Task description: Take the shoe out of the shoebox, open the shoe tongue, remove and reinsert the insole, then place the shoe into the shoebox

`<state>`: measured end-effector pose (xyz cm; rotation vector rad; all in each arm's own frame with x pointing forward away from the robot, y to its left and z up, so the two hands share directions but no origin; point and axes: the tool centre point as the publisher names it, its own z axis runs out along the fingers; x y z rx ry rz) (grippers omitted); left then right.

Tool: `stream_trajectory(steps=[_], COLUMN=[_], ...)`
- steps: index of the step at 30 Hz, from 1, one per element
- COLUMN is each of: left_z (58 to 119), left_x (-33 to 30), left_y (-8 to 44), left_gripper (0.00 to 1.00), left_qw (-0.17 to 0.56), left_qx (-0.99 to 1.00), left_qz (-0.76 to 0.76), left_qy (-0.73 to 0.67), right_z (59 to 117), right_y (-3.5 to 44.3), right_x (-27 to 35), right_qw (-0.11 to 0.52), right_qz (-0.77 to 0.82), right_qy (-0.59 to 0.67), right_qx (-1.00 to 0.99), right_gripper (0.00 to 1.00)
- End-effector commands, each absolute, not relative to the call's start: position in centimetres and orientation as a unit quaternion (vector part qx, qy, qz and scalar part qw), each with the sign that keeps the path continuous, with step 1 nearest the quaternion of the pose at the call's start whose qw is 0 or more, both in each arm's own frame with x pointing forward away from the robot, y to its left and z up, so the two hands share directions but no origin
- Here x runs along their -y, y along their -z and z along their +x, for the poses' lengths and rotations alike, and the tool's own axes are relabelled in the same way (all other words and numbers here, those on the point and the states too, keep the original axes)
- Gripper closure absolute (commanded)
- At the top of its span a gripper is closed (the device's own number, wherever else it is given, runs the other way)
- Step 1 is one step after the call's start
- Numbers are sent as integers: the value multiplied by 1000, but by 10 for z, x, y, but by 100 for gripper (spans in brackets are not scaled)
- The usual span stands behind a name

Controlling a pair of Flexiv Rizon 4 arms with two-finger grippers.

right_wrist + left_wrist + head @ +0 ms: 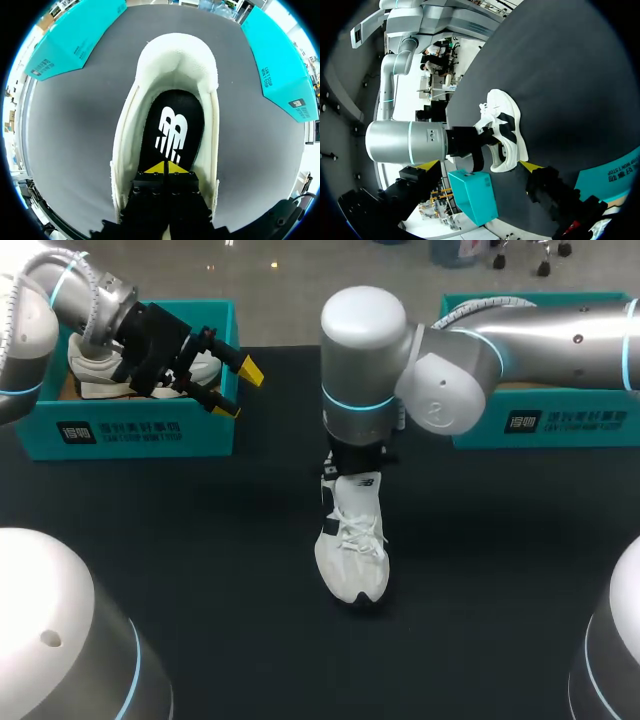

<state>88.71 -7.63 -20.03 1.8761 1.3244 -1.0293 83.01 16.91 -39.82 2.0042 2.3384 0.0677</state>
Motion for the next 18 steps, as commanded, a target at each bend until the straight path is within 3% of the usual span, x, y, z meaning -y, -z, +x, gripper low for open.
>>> stream_trajectory(steps=[1, 8, 18], left_z=[887, 887, 887], left_x=[76, 76, 76], left_y=[200, 200, 200], left_gripper=[0, 0, 0], left_qw=[306, 306, 306], left_qx=[-501, -501, -501], left_qz=[710, 710, 710], left_qy=[388, 388, 388], right_z=[834, 847, 867], right_y=[398, 378, 389], right_x=[-172, -168, -174], right_qw=[33, 60, 104], right_qz=[650, 654, 636], right_qy=[-18, -45, -66], right_qx=[-759, -753, -762], right_gripper=[100, 100, 100])
